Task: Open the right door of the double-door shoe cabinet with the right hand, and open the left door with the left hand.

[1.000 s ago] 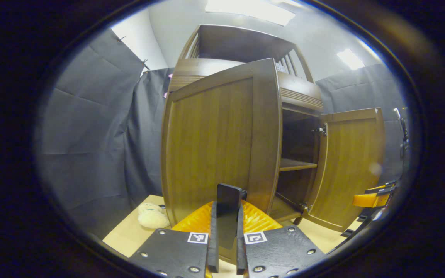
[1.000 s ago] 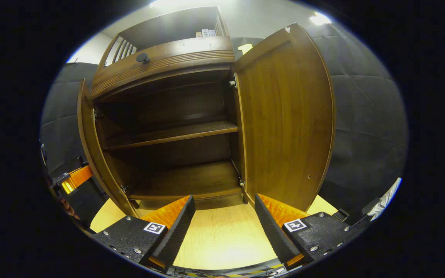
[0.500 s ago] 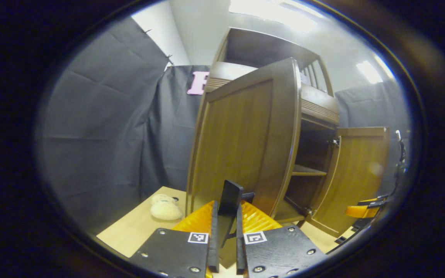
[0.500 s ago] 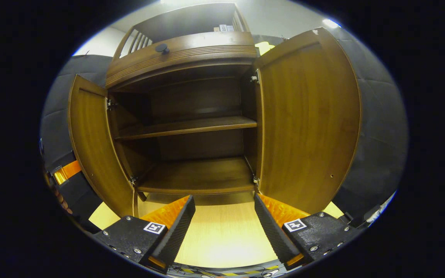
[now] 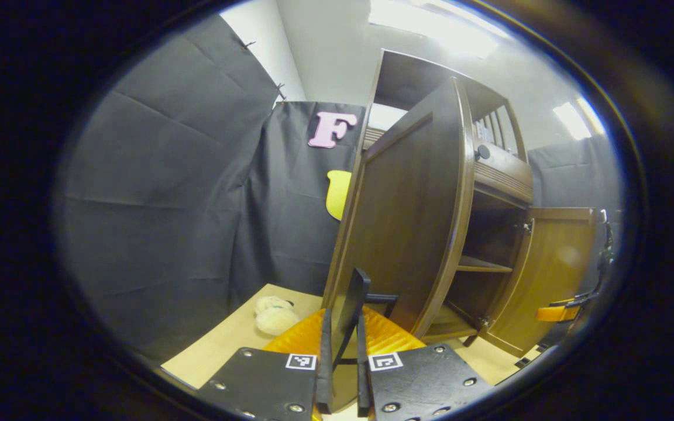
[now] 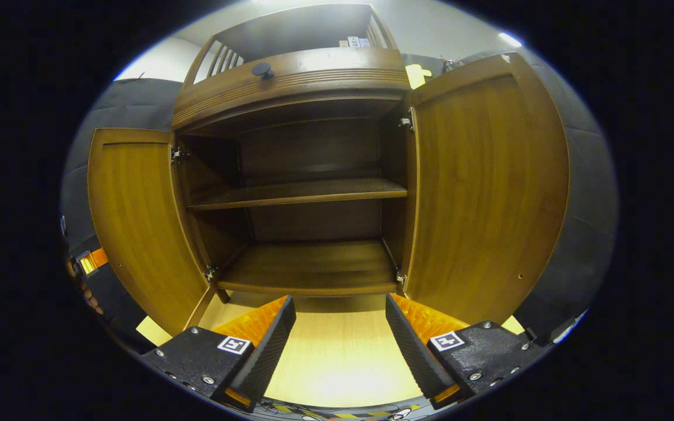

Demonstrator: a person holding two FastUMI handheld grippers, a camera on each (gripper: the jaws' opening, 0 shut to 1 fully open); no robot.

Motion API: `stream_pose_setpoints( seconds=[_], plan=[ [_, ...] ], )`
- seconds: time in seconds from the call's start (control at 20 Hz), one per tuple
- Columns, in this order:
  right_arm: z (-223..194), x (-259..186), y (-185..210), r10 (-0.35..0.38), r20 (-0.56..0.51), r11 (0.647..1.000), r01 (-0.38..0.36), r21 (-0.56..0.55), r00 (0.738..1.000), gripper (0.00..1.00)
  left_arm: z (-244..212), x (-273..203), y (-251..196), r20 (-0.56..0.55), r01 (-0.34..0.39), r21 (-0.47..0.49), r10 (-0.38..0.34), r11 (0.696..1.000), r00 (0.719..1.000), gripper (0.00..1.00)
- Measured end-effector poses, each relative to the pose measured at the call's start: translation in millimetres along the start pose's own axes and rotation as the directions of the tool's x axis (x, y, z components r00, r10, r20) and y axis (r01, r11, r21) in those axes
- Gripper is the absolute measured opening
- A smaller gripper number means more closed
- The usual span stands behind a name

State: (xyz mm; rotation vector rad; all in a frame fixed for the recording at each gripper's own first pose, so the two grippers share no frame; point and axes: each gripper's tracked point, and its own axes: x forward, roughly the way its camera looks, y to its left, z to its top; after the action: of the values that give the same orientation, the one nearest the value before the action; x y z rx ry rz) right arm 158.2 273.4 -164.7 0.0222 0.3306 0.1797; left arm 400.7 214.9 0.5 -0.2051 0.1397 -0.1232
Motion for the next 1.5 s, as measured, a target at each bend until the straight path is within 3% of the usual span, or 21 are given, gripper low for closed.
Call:
stream_pose_setpoints(
  seconds=[0.15,0.3,0.35,0.4,0.65,0.7,0.75,0.8,0.9,0.95,1.05,1.2,1.25,1.3,1.35,1.4,1.45,1.5],
  plan=[
    [8,2,1,-0.001,0.013,1.0,0.001,-0.017,1.0,0.92,1,-3,16,0.003,0.019,-0.012,-0.019,1.0,1.0,0.18],
    [17,1,-1,-0.007,0.032,1.0,0.007,-0.02,0.999,0.92,7,-9,35,0.004,0.013,0.075,-0.014,0.997,1.0,0.17],
    [19,0,-3,-0.01,0.032,1.0,0.01,-0.024,0.999,0.95,9,-9,42,0.004,0.011,0.102,-0.012,0.995,1.0,0.24],
    [19,0,-5,-0.013,0.031,0.999,0.014,-0.029,0.999,0.95,12,-11,47,0.006,0.007,0.127,-0.008,0.992,1.0,0.24],
    [21,-1,-16,-0.034,0.01,0.999,0.034,-0.037,0.999,0.95,13,-19,50,0.019,-0.006,0.174,0.003,0.985,1.0,0.24],
    [23,-1,-18,-0.037,0.009,0.999,0.037,-0.037,0.999,0.92,12,-24,52,0.022,-0.017,0.175,0.014,0.984,1.0,0.24],
    [25,-1,-19,-0.035,0.008,0.999,0.036,-0.035,0.999,0.92,12,-29,57,0.022,-0.036,0.172,0.032,0.984,0.999,0.17],
    [26,-1,-20,-0.033,0.008,0.999,0.033,-0.035,0.999,0.96,12,-37,63,0.024,-0.064,0.167,0.061,0.984,0.998,0.17],
    [29,0,-21,-0.026,0.013,0.999,0.026,-0.038,1.0,0.95,15,-58,73,0.027,-0.114,0.141,0.111,0.983,0.993,0.17],
    [31,0,-22,-0.019,0.018,0.999,0.019,-0.04,1.0,0.95,18,-69,74,0.033,-0.139,0.134,0.136,0.981,0.99,0.24],
    [33,-4,-22,0.003,0.03,0.999,-0.001,-0.049,1.0,0.92,27,-91,75,0.05,-0.199,0.14,0.194,0.97,0.98,0.23],
    [35,-11,-31,0.027,0.049,0.998,-0.025,-0.058,0.998,0.92,47,-108,55,0.08,-0.268,0.143,0.259,0.953,0.962,0.22],
    [36,-16,-34,0.033,0.046,0.998,-0.031,-0.045,0.998,0.92,56,-114,45,0.091,-0.273,0.134,0.262,0.953,0.961,0.16],
    [39,-21,-37,0.044,0.05,0.999,-0.042,-0.033,0.998,0.95,63,-124,30,0.105,-0.279,0.127,0.267,0.952,0.958,0.22],
    [45,-27,-42,0.048,0.063,0.998,-0.046,-0.032,0.997,0.95,70,-130,15,0.117,-0.285,0.118,0.272,0.951,0.955,0.22],
    [53,-31,-47,0.046,0.089,0.998,-0.043,-0.039,0.995,0.92,75,-131,-4,0.121,-0.28,0.105,0.268,0.954,0.956,0.1],
    [61,-36,-53,0.044,0.116,0.998,-0.038,-0.048,0.992,0.92,78,-128,-20,0.115,-0.272,0.088,0.261,0.958,0.958,0.1],
    [67,-44,-62,0.041,0.136,0.998,-0.033,-0.056,0.99,0.92,81,-125,-34,0.113,-0.26,0.069,0.251,0.963,0.961,0.22]
  ],
)
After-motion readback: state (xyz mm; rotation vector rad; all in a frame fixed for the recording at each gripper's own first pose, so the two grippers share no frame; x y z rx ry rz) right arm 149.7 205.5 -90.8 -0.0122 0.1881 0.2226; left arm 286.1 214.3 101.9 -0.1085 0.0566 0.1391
